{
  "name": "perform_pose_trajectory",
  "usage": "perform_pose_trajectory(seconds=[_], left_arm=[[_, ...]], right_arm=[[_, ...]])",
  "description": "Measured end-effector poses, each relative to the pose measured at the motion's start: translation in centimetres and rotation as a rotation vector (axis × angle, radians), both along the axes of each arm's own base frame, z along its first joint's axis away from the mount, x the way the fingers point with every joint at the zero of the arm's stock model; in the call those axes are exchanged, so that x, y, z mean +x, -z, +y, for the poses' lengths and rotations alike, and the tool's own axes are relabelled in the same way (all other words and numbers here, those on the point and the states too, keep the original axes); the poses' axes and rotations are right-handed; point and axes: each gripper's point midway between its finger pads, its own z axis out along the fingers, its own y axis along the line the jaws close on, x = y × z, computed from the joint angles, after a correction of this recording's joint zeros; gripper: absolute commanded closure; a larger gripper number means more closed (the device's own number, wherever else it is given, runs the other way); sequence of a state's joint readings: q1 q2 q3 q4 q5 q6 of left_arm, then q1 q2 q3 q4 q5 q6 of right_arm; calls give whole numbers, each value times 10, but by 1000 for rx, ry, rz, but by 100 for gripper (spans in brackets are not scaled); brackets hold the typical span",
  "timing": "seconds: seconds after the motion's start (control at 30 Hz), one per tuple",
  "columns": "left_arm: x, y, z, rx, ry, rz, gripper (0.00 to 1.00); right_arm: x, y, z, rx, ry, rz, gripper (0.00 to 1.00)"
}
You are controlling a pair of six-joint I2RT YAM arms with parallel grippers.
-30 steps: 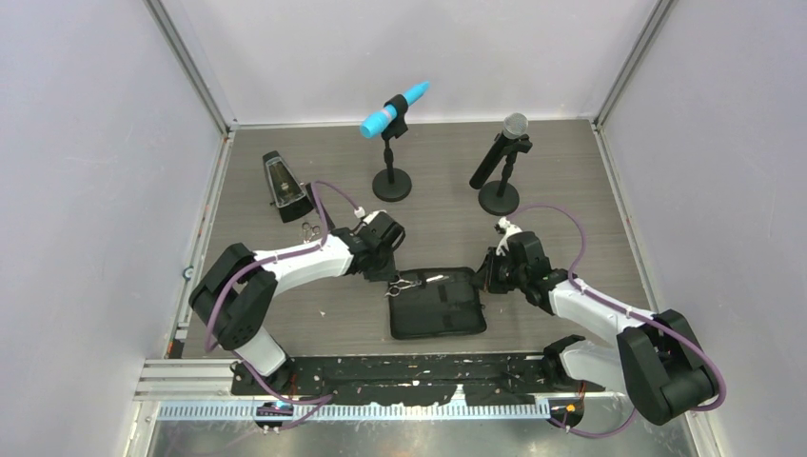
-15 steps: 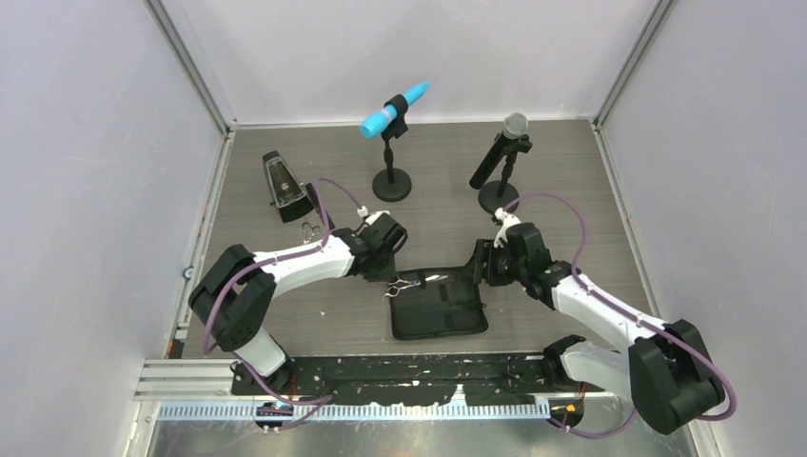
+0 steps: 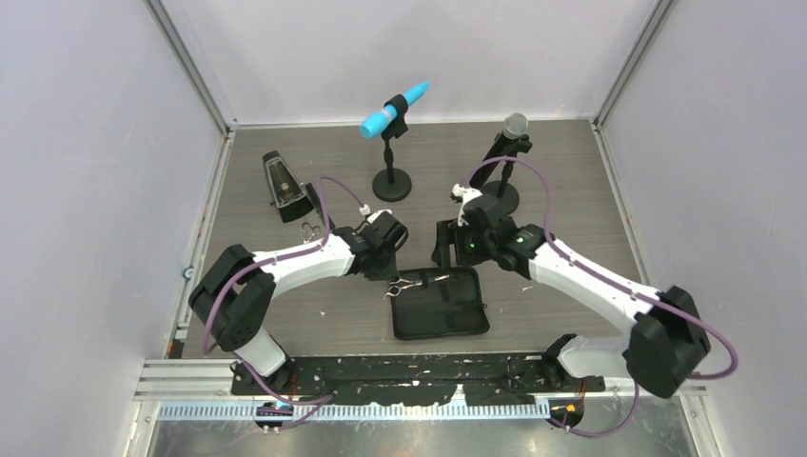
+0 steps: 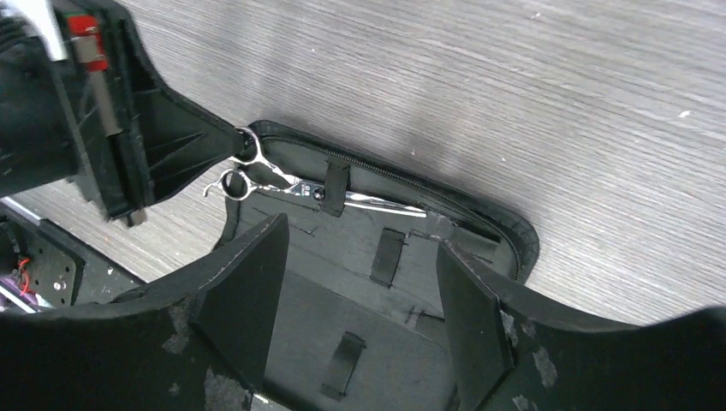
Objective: Sort the hair-cutting tools
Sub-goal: Place the scissors in the hairdressing tool bag.
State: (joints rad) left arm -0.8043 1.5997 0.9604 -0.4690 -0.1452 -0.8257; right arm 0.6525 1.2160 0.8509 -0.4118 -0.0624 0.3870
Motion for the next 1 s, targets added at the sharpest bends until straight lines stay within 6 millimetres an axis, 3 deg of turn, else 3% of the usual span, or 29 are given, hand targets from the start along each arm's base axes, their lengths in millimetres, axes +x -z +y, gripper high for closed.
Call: perform_pose_trajectory(seconds=[0.17, 0.27, 0.7, 1.0], left_arm=[[0, 0, -1, -5, 2, 1, 100], [0, 1, -3, -10, 5, 4, 100], [-2, 8, -4, -8, 9, 26, 100], [-2, 8, -4, -8, 8, 26, 100]], right_arm=[[-1, 31, 13, -60, 1, 110, 36], [-4, 48, 19, -99, 2, 167, 47], [6, 67, 61, -127, -36, 227, 61], [-7, 93, 59, -194, -35, 302, 66]])
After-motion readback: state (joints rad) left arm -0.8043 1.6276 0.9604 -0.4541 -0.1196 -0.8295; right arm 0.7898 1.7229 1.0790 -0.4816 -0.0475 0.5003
